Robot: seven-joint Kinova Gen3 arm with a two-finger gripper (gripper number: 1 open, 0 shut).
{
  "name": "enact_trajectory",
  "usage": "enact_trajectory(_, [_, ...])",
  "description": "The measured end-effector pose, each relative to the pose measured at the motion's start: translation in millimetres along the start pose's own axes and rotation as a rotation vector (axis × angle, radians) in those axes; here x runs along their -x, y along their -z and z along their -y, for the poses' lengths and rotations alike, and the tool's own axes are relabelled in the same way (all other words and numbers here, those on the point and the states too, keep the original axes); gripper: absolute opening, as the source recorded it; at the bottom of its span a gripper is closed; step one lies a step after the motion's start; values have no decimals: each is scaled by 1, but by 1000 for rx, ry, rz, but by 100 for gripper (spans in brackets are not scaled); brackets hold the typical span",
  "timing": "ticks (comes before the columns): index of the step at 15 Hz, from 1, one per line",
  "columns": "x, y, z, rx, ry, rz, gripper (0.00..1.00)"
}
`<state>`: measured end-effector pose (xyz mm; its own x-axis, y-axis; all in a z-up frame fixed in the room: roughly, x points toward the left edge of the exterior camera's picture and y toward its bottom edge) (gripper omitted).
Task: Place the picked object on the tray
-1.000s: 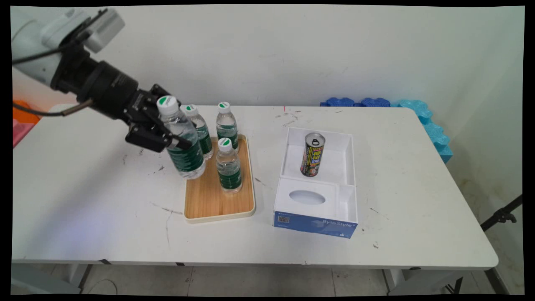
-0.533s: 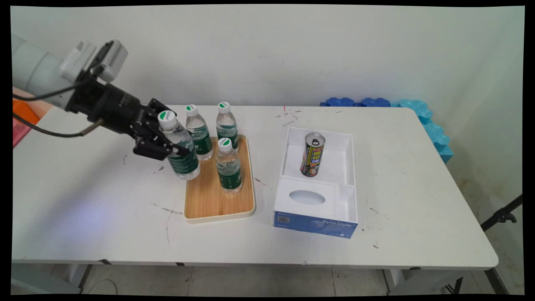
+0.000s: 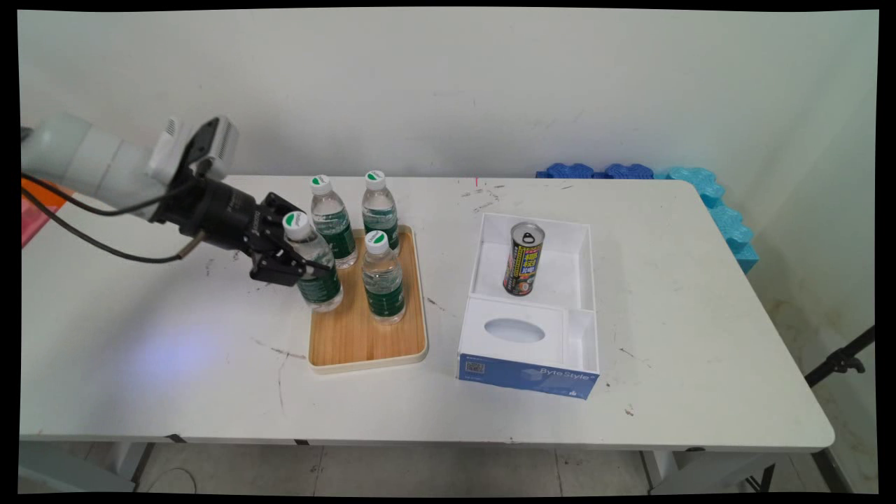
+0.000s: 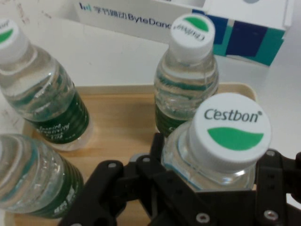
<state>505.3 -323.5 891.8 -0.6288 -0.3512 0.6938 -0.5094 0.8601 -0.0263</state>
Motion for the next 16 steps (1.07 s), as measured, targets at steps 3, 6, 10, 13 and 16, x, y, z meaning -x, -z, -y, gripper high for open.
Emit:
enact_trajectory(3, [10,-15,1,-6,11,0,0])
enact_trajectory(6, [17,-27,0,-9,22,0,0])
enact_trajectory(10, [24,-39,1,-14,40,1,0])
enact_trajectory(13, [27,-45,3,-21,53,2,100])
enact_trajectory(16, [30,-48,3,-27,64,2,100])
